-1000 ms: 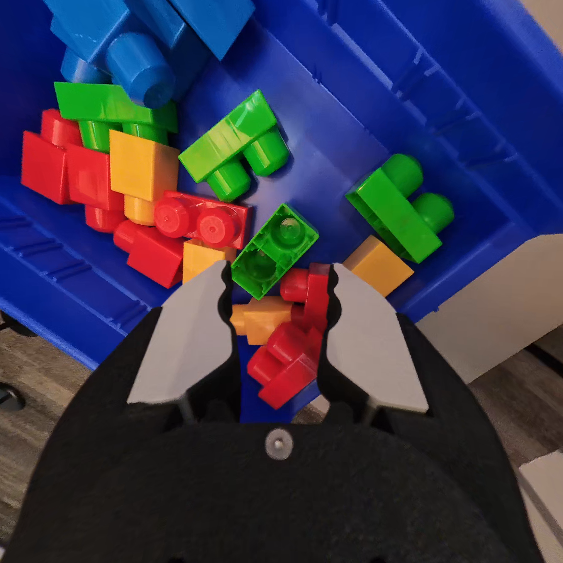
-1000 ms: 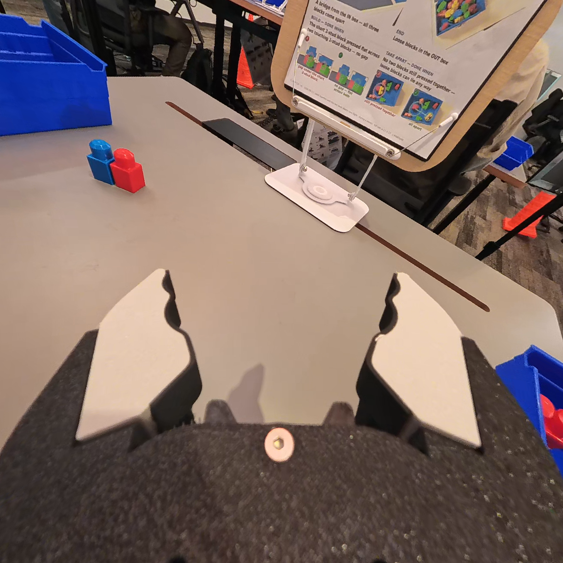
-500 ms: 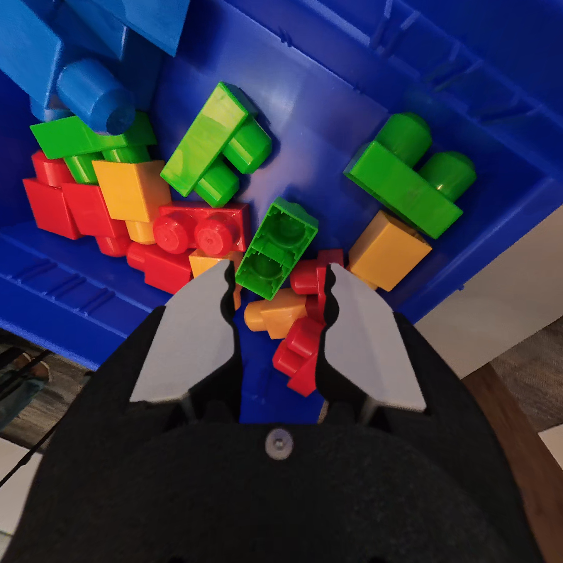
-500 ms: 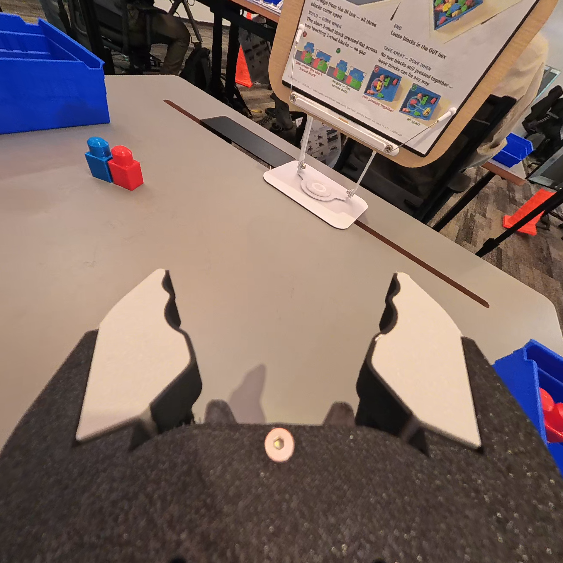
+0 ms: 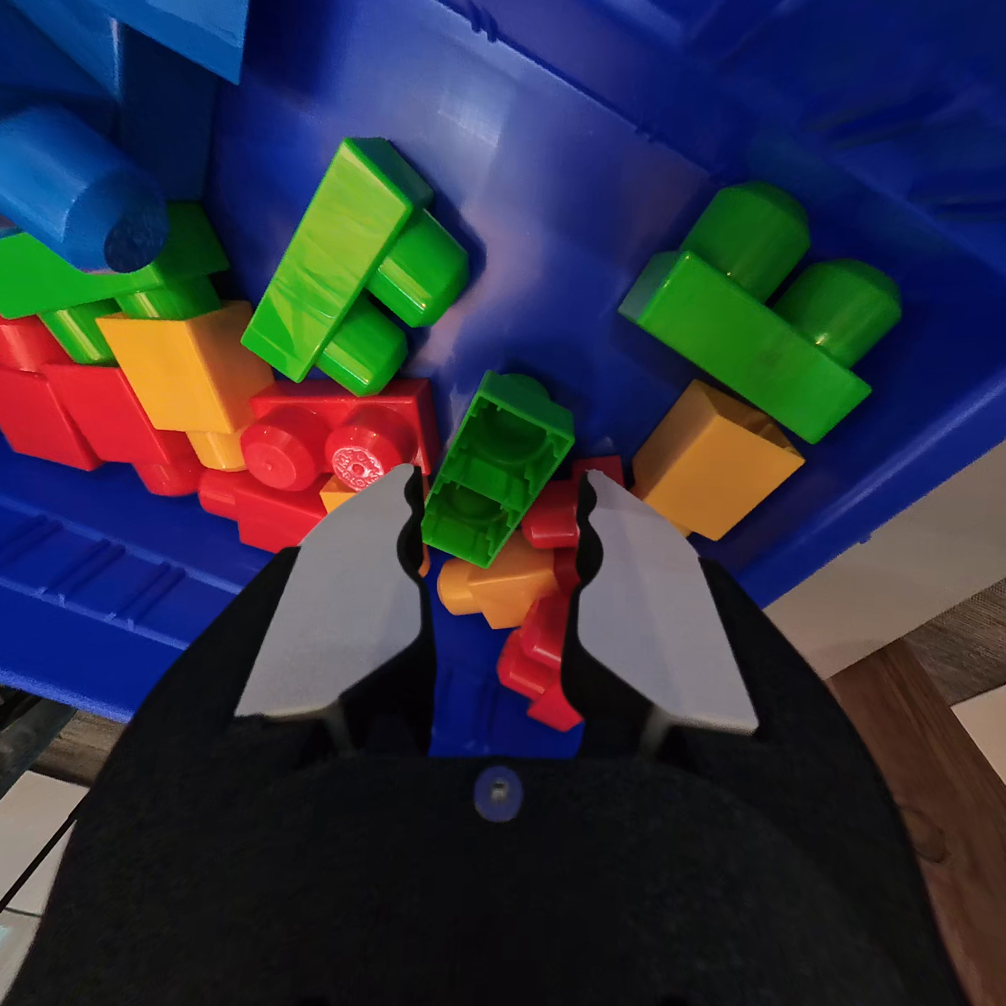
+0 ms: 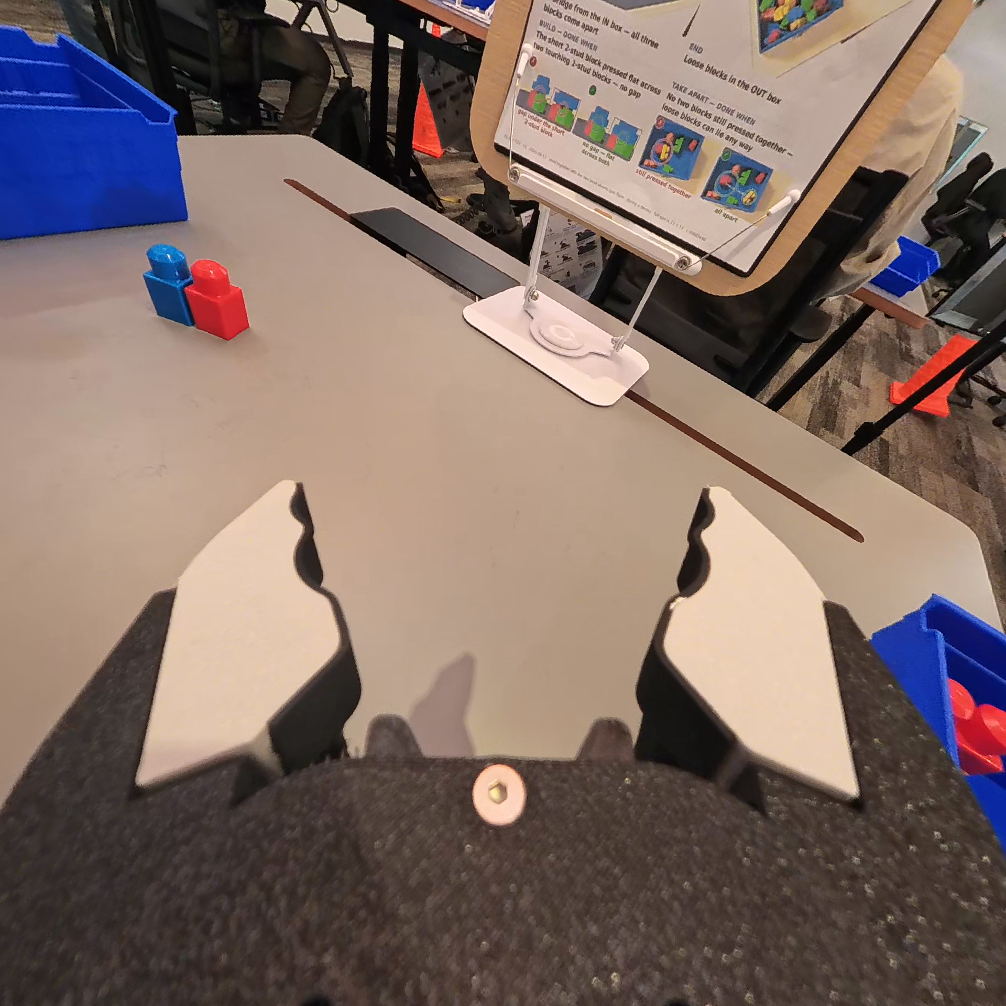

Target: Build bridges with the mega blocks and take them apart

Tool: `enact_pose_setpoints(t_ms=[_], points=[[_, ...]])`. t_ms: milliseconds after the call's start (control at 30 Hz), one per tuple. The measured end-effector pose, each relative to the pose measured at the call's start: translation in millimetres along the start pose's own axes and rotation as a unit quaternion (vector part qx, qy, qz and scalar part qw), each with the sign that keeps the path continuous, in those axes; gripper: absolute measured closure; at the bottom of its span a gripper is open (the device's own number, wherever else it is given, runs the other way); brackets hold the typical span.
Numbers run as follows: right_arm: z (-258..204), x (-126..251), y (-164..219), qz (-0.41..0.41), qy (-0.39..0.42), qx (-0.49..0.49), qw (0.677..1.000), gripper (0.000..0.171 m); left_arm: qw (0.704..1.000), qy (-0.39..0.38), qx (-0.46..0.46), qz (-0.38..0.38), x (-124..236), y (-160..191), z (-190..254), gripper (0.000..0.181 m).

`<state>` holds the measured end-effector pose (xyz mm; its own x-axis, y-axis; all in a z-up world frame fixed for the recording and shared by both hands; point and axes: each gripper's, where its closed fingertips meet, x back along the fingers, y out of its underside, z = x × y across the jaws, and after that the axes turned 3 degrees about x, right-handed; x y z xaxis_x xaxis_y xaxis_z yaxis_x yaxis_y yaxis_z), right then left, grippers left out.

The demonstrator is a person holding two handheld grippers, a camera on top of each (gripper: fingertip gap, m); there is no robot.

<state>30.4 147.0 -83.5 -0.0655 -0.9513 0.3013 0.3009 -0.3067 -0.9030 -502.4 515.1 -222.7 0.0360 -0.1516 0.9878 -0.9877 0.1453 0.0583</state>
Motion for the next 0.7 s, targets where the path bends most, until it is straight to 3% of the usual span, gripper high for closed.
enact_pose_setpoints(t_ms=[33, 700], points=[[0.4, 0.3, 0.3, 0.0, 0.001, 0.0, 1.0, 0.043, 1.0, 0.001, -0.001, -0.003, -0.8, 0.4, -0.1, 0.128], [2.4, 2.5, -1.0, 0.003, 0.003, 0.0, 1.0, 0.043, 0.999, 0.018, 0.005, -0.032, -10.0, 2.9, 1.5, 0.138]])
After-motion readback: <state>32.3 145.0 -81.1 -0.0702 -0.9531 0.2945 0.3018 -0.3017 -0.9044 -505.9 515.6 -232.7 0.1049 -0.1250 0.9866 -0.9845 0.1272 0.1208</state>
